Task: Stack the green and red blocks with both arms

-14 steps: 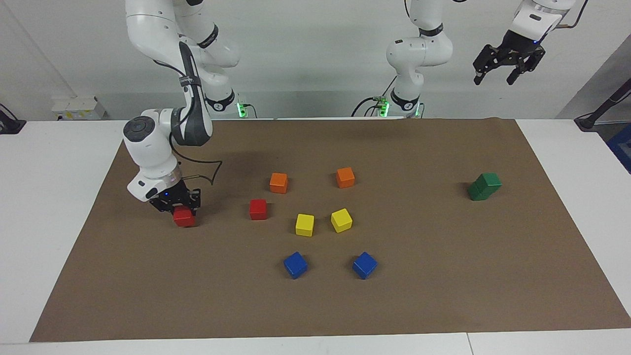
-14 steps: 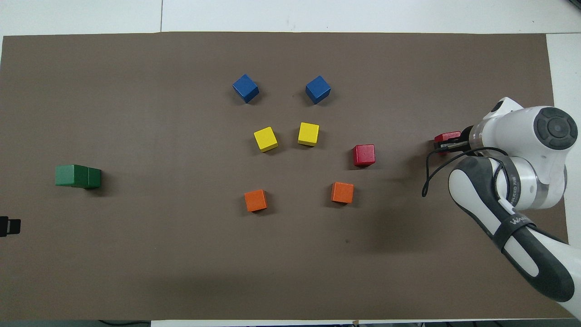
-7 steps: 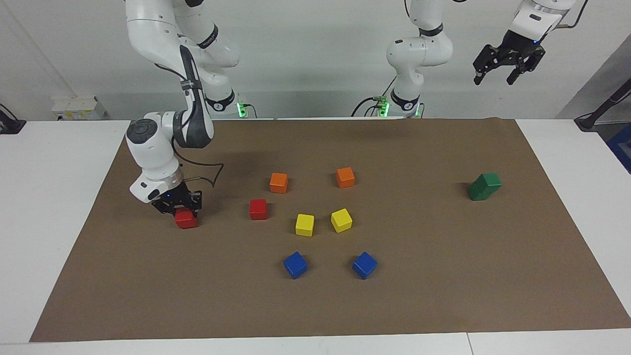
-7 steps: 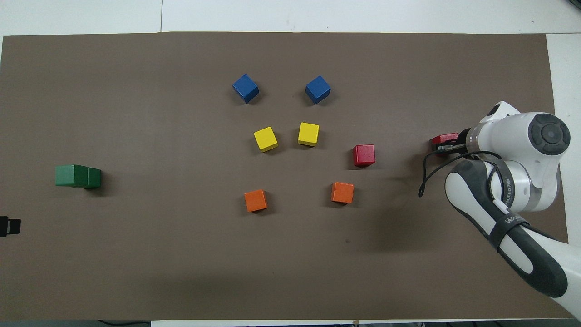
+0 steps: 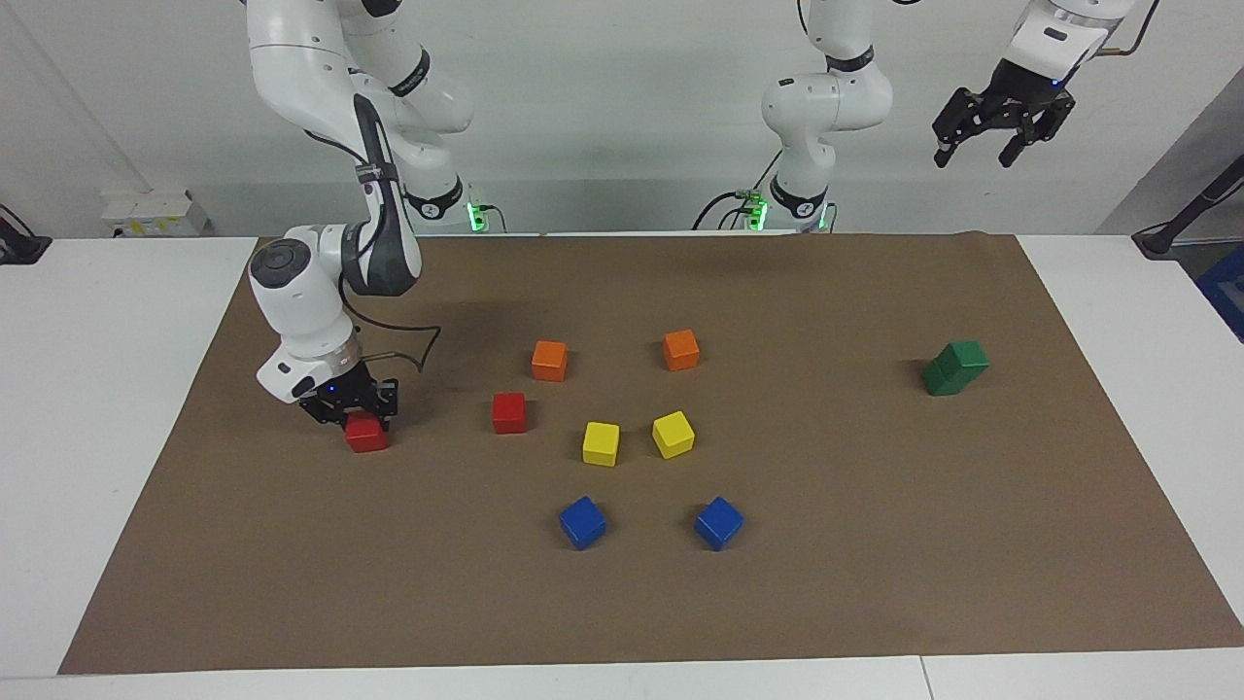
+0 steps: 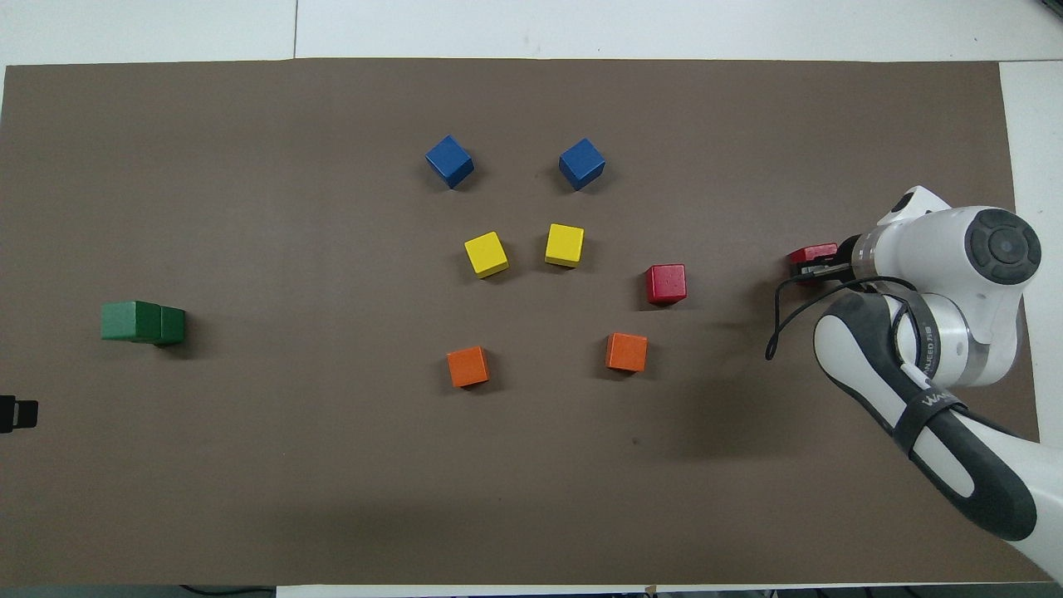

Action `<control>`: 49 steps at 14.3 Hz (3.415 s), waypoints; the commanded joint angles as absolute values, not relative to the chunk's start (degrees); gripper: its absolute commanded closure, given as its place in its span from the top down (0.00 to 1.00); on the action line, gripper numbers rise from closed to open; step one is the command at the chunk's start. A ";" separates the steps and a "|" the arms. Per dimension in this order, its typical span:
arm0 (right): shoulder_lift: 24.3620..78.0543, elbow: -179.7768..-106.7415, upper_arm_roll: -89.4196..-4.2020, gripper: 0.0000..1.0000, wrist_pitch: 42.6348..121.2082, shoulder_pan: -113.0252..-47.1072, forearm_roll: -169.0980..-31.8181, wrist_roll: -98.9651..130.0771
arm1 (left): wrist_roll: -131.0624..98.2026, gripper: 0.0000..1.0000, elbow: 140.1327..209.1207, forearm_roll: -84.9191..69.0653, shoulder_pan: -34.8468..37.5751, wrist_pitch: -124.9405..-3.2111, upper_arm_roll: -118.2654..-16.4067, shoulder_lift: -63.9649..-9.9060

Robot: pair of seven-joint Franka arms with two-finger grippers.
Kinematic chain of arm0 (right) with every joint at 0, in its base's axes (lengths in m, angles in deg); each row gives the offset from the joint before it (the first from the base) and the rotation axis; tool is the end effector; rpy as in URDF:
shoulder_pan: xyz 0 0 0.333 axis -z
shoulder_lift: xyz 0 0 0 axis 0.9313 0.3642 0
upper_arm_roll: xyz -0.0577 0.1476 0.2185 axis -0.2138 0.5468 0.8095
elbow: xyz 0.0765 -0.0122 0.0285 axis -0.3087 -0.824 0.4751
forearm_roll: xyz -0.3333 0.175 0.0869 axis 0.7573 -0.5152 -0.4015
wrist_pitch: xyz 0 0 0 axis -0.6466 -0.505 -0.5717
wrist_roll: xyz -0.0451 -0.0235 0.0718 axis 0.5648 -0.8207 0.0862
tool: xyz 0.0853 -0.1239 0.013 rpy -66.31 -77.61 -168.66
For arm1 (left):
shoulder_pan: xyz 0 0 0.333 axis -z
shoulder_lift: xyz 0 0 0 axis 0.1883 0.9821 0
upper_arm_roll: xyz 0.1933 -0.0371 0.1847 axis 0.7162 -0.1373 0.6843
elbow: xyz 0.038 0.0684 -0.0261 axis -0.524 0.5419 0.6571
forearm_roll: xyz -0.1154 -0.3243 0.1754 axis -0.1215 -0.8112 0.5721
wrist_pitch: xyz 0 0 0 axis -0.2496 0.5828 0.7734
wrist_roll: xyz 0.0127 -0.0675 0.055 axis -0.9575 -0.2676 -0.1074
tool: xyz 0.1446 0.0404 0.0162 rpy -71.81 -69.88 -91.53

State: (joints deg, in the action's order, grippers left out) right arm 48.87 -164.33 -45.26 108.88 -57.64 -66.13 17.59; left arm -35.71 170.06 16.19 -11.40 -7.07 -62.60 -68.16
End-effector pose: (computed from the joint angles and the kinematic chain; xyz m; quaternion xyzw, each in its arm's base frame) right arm 0.5617 -0.0213 0.2171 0.9966 0.0555 0.0599 0.0082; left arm 0.4262 0.0155 0.5864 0.9996 -0.0162 -0.0168 0.0159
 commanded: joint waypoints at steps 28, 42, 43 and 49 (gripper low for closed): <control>44.83 -143.04 -43.82 1.00 84.90 -82.09 -65.74 42.70 | -35.30 1.00 170.46 16.77 -11.64 -6.46 -62.90 -69.23; 53.70 -151.92 -43.82 1.00 105.21 -76.20 -60.73 42.89 | -35.21 1.00 170.46 16.77 -11.64 -6.46 -62.90 -69.23; 54.06 -151.83 -43.73 1.00 105.21 -76.20 -60.73 42.98 | -35.30 1.00 170.46 16.77 -11.64 -6.46 -62.90 -69.32; 54.06 -151.83 -43.64 1.00 105.12 -76.37 -67.13 42.46 | -35.30 1.00 170.46 16.77 -11.64 -6.46 -62.90 -69.23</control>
State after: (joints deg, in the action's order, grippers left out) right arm 54.66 -151.30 -44.23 104.54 -76.87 -64.32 41.91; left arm -35.71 170.05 16.19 -11.40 -7.07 -62.60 -68.16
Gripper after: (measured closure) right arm 0.000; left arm 0.000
